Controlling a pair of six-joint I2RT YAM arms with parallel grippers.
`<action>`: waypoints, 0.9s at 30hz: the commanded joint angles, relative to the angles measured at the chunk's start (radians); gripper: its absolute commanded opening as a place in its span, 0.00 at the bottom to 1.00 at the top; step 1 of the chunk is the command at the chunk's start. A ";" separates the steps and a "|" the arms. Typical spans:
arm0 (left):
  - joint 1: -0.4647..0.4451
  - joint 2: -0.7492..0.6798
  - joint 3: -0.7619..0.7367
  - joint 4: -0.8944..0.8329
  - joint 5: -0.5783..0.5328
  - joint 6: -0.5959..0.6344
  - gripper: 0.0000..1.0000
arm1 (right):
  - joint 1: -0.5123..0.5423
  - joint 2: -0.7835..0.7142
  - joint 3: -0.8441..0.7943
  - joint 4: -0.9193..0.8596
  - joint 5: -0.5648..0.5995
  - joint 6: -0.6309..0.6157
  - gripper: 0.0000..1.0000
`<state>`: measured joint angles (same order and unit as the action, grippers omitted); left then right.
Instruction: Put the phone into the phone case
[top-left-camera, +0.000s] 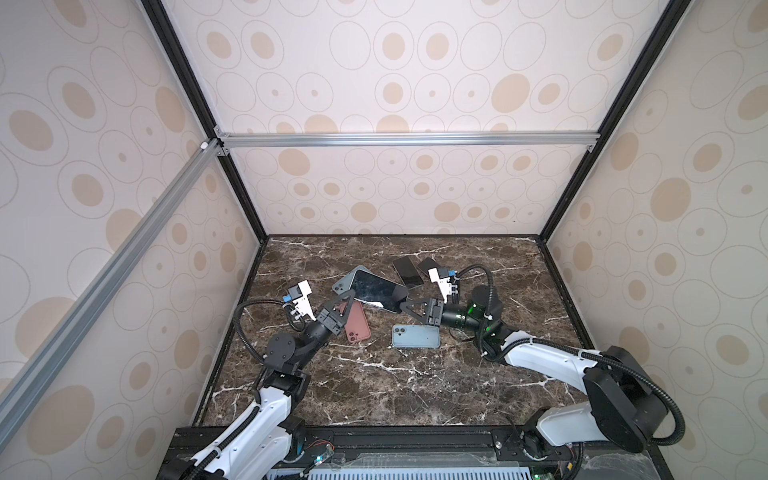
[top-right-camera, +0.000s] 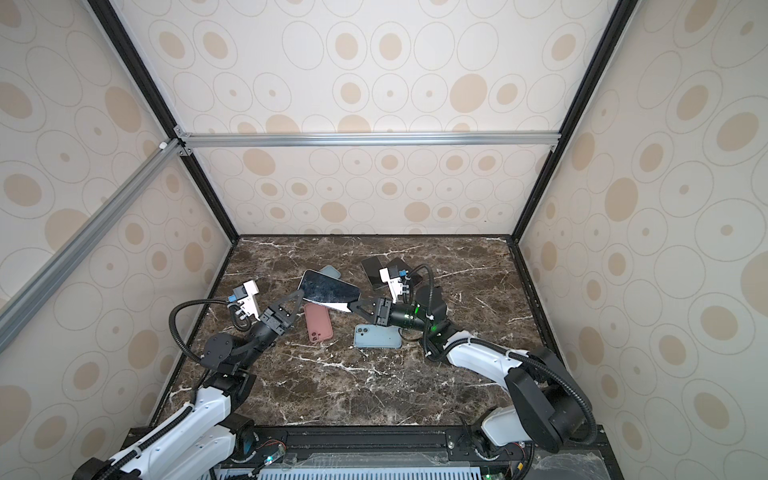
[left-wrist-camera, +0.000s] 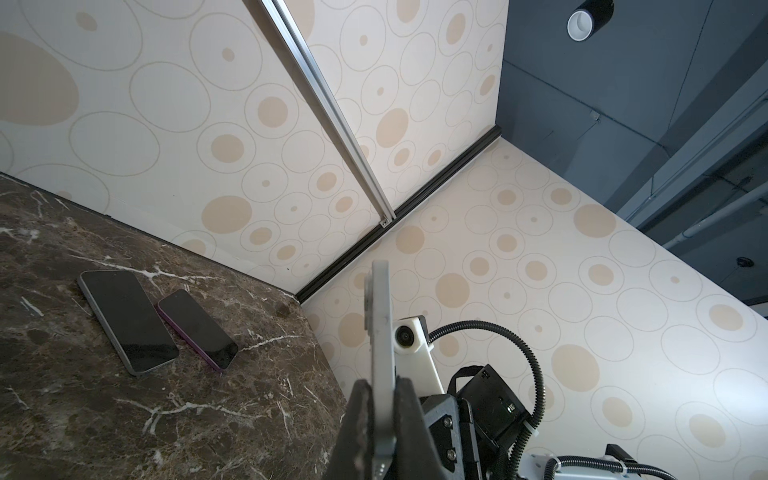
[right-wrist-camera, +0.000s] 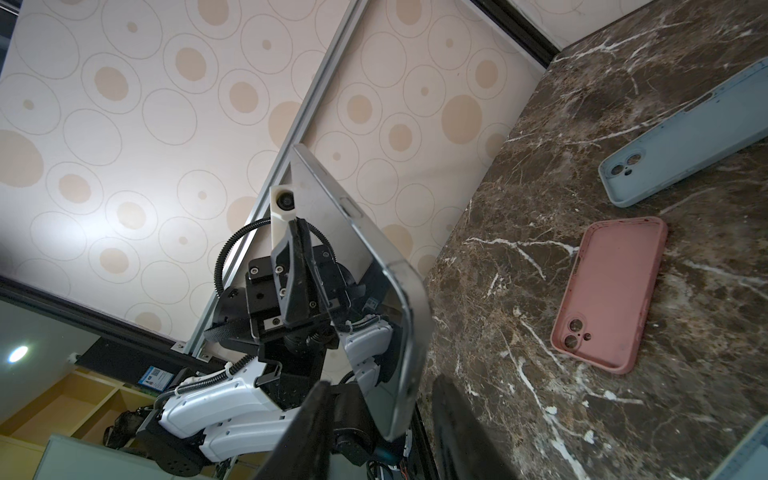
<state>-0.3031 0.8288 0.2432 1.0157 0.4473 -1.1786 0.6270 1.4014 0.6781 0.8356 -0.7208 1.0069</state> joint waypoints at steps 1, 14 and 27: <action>0.005 0.002 -0.006 0.145 -0.034 -0.058 0.00 | -0.003 0.001 0.032 0.068 -0.022 0.019 0.40; 0.005 0.062 -0.011 0.277 -0.040 -0.121 0.00 | -0.003 0.028 0.061 0.160 -0.048 0.062 0.37; 0.004 0.127 -0.017 0.383 -0.042 -0.182 0.00 | -0.002 0.056 0.083 0.245 -0.062 0.114 0.24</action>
<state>-0.3027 0.9592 0.2153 1.2980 0.4129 -1.3308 0.6270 1.4532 0.7307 0.9977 -0.7616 1.0946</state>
